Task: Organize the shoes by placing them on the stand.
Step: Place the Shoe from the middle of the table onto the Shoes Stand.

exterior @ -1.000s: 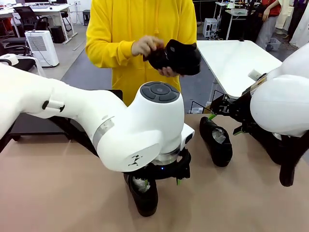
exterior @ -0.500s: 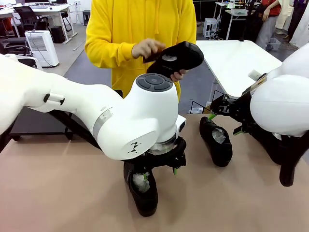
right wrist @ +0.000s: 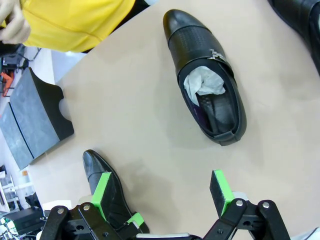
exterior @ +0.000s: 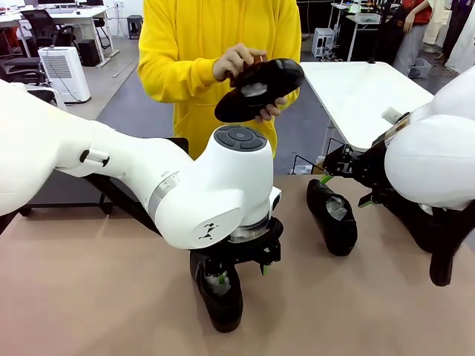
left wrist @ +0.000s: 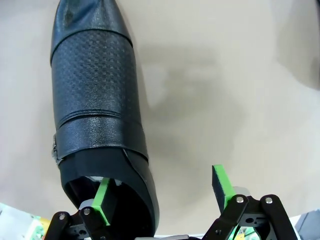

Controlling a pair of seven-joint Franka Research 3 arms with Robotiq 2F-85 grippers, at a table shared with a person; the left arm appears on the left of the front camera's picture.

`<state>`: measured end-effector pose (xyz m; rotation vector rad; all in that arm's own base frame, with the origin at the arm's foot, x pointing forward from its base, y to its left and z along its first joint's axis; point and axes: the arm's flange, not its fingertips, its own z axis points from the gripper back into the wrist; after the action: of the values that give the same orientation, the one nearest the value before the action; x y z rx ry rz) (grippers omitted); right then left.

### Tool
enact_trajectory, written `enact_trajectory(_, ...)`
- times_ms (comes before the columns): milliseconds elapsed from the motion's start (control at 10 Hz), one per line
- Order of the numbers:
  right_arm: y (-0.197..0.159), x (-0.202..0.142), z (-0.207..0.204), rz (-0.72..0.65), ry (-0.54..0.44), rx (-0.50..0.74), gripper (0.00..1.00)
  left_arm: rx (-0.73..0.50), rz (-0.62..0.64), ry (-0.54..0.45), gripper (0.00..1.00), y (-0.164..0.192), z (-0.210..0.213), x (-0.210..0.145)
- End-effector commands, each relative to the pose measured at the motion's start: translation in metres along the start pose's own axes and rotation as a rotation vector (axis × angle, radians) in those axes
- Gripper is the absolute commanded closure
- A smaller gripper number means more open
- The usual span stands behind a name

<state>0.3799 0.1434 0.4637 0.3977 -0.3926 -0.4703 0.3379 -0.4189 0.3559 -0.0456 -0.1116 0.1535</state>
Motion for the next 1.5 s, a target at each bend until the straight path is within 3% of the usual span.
enact_trajectory(0, 0.000, 0.001, 0.001, 0.010, -0.004, -0.004, 0.00, 0.044, -0.002, -0.017, 0.21, -0.006, -0.001, 0.001)
enact_trajectory(700, 0.000, 0.001, 0.001, 0.010, -0.004, -0.004, 0.00, 0.102, -0.038, 0.006, 1.00, 0.001, -0.004, 0.001)
enact_trajectory(1000, 0.000, 0.001, 0.001, 0.010, -0.004, -0.004, 0.00, 0.093, -0.098, 0.035, 1.00, 0.004, -0.006, -0.002)
enact_trajectory(1200, 0.000, 0.001, 0.001, 0.010, -0.004, -0.004, 0.00, -0.086, -0.306, -0.088, 1.00, 0.024, 0.064, -0.031)
enact_trajectory(1400, 0.000, 0.001, 0.001, 0.010, -0.004, -0.004, 0.00, -0.131, -0.420, -0.235, 1.00, 0.068, 0.125, -0.048)
